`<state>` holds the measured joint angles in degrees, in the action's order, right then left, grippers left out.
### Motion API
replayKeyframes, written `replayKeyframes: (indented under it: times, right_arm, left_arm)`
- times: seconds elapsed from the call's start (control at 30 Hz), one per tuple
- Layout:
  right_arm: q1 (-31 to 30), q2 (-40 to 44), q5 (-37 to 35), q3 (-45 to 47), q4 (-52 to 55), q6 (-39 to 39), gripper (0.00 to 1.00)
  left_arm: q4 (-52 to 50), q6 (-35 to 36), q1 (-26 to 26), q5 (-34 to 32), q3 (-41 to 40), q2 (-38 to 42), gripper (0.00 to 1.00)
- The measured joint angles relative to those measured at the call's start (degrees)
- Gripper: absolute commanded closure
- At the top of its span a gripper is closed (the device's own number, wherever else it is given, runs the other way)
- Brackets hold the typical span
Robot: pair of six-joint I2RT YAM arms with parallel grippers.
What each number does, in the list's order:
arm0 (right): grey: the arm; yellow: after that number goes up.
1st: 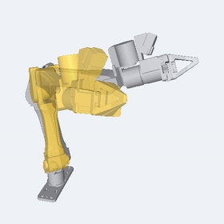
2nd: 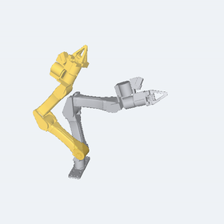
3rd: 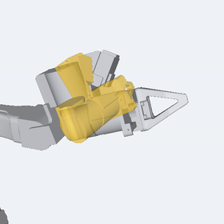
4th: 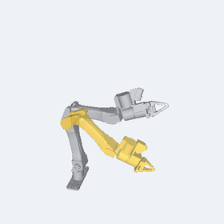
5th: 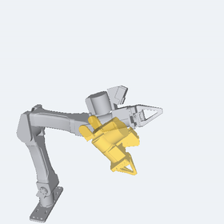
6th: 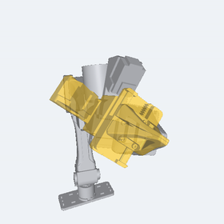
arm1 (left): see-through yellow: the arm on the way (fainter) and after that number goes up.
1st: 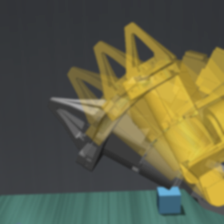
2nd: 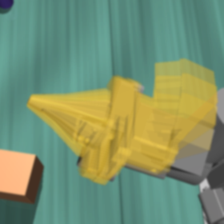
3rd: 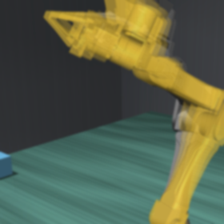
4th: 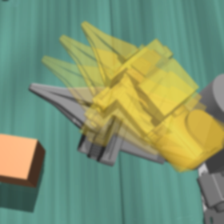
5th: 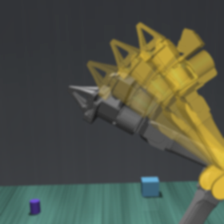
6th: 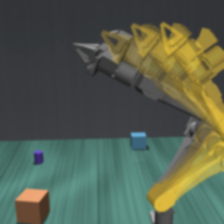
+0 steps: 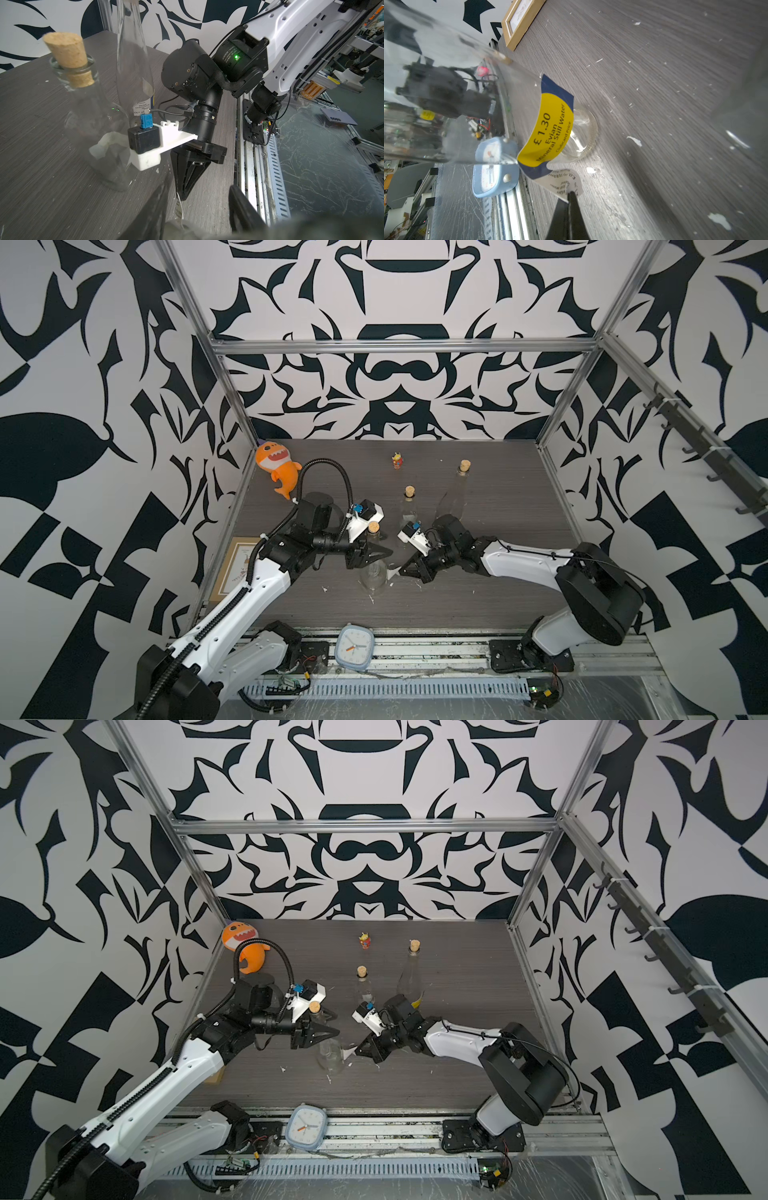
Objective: Remove the label from the bottle
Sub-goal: Place the bottle at the center of the board.
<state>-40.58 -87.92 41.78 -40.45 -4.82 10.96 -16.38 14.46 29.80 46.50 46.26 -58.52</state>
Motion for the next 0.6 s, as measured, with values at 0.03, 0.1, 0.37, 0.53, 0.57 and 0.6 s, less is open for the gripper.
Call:
replayKeyframes:
  times: [0.03,0.1,0.37,0.53,0.57,0.6]
  right_arm:
    - [0.2,0.0,0.2,0.0,0.3,-0.2,1.0]
    - [0.5,0.0,0.6,0.0,0.9,-0.7,1.0]
    - [0.5,0.0,2.0,-0.3,2.0,-1.1,1.0]
    - [0.5,0.0,2.5,-0.3,2.5,-1.6,1.0]
    - [0.5,0.1,2.6,-0.3,2.6,-1.7,1.0]
    - [0.5,0.2,2.9,-0.3,2.6,-1.9,1.0]
  left_arm:
    - [0.5,0.0,0.1,0.2,0.0,-0.3,0.99]
    - [1.2,0.0,0.2,0.7,0.0,-0.8,0.88]
    - [1.8,-0.6,0.2,0.9,0.3,-1.5,0.5]
    - [1.9,-2.1,0.2,1.0,0.5,-2.3,0.2]
    - [1.9,-2.2,0.2,0.9,0.6,-2.4,0.14]
    - [1.9,-2.5,0.2,0.9,0.7,-2.4,0.06]
